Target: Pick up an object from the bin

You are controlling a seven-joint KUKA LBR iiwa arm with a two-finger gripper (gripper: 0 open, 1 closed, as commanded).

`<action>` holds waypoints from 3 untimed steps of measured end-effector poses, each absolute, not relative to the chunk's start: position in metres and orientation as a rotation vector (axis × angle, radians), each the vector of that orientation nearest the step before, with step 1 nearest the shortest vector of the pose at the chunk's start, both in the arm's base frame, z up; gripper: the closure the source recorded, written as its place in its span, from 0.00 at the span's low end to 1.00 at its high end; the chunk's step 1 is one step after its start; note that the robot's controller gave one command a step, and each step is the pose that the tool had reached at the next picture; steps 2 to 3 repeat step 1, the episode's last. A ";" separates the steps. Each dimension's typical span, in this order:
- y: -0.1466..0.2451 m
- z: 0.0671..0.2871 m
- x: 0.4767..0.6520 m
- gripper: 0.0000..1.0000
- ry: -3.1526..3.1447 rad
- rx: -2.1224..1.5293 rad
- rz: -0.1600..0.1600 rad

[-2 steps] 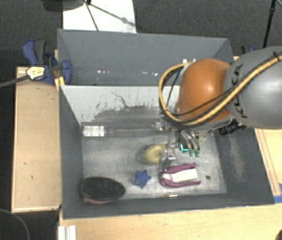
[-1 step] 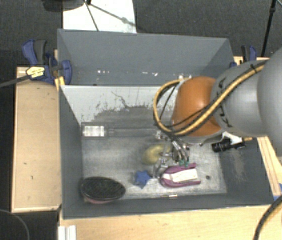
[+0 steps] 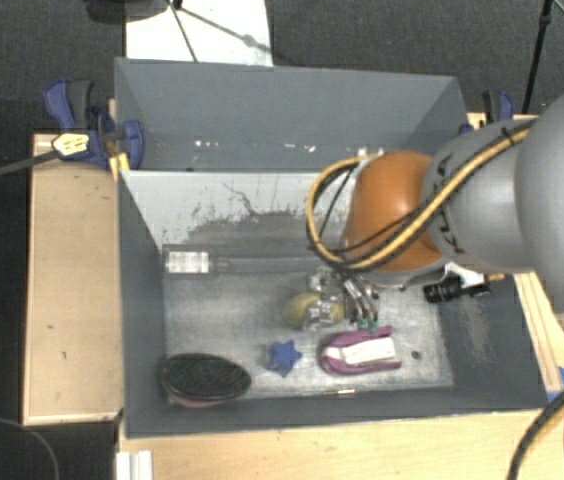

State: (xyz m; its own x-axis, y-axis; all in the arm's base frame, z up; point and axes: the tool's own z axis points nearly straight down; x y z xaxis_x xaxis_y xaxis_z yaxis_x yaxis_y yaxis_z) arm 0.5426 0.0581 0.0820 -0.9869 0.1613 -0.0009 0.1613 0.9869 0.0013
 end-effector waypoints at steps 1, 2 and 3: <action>0.048 0.256 0.564 1.00 3.119 0.252 0.004; 0.048 0.256 0.564 1.00 3.119 0.252 0.004; 0.048 0.256 0.564 1.00 3.119 0.252 0.004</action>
Offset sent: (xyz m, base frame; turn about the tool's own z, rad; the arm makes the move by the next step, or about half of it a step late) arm 0.0185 -0.0101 0.1681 -0.0043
